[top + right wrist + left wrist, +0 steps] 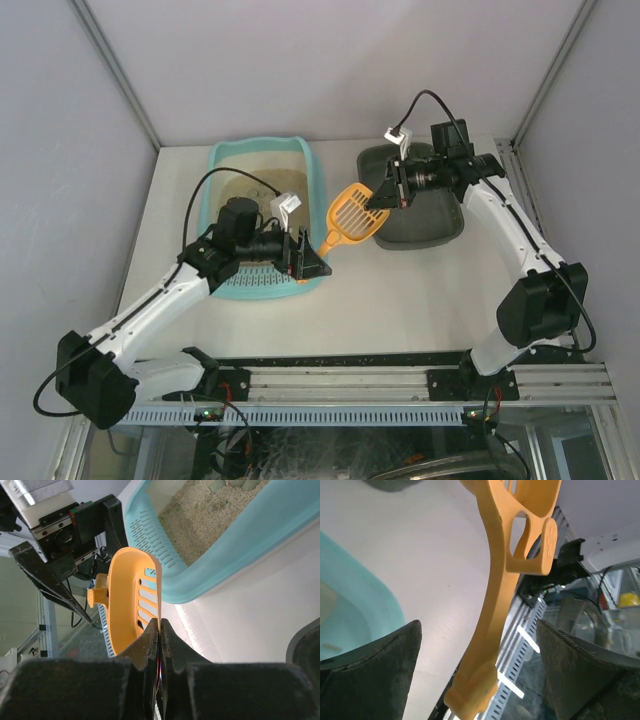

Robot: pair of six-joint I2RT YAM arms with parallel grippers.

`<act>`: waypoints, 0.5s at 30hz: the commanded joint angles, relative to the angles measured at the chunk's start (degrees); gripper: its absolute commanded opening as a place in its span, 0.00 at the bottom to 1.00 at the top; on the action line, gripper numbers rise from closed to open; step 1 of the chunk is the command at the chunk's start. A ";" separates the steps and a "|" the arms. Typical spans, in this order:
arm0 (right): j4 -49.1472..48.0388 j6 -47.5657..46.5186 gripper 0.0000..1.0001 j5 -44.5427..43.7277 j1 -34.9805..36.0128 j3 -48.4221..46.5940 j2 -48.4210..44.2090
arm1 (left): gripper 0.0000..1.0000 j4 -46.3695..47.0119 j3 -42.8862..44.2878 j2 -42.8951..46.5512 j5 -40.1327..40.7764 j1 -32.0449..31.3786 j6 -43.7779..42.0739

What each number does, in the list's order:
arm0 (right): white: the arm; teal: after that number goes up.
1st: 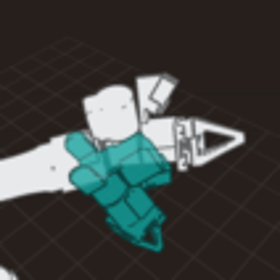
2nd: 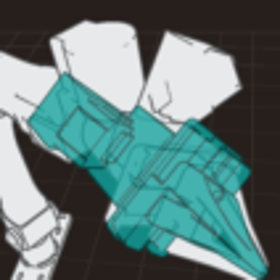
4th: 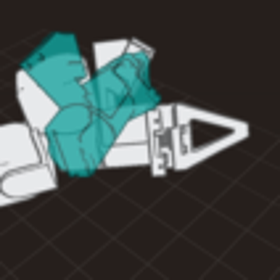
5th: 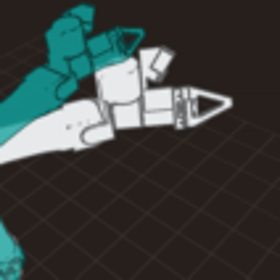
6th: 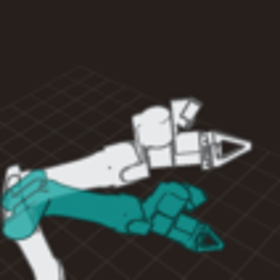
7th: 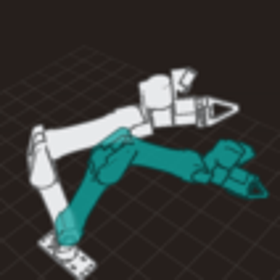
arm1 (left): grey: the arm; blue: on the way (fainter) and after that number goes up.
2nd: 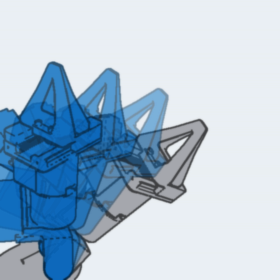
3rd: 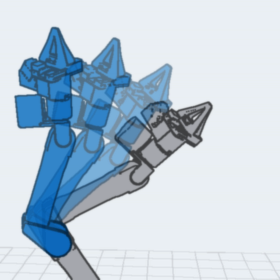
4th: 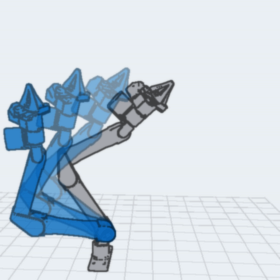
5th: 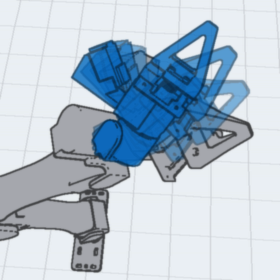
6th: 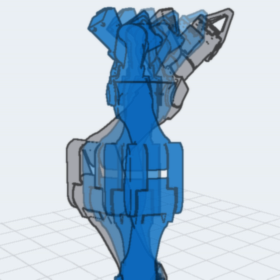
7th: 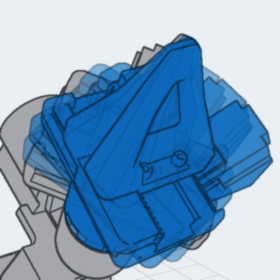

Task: Clean the litter box

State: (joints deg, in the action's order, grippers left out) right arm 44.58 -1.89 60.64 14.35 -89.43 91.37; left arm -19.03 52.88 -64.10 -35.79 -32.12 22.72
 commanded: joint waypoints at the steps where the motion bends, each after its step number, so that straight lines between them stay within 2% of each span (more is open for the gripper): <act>1: -0.24 -1.66 0.00 0.67 0.55 0.51 -3.19 | 0.95 12.06 -1.96 -1.21 -9.85 0.39 5.90; 3: -0.51 -1.71 0.00 0.27 0.36 0.95 -3.52 | 0.80 13.55 -2.79 -1.63 -10.87 0.39 6.81; 6: -0.62 -1.66 0.00 0.11 0.09 1.46 -3.77 | 0.50 14.74 -3.82 -0.96 -11.53 0.38 7.71; 9: -1.21 -1.43 0.00 -0.11 -0.56 1.86 -3.86 | 0.37 15.21 -4.46 0.57 -11.68 0.39 8.54; 10: -1.50 -1.03 0.00 -0.08 -0.81 1.89 -3.85 | 0.25 15.34 -4.66 1.08 -11.67 0.38 8.87; 11: -1.77 -0.58 0.00 0.21 -1.14 1.89 -3.64 | 0.09 15.08 -4.78 1.55 -11.78 0.38 9.16; 12: -2.18 -0.10 0.00 0.53 -1.49 1.89 -3.49 | 0.01 14.53 -4.74 1.97 -11.94 0.39 9.07; 15: -3.03 0.97 0.00 1.34 -2.33 1.98 -3.03 | 0.00 13.35 -4.79 3.77 -11.67 0.39 8.43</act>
State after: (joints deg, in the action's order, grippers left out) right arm 44.16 -2.13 61.67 13.74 -87.35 90.06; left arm -6.81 49.04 -64.05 -47.33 -32.53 30.59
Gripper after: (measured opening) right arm 0.003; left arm 0.043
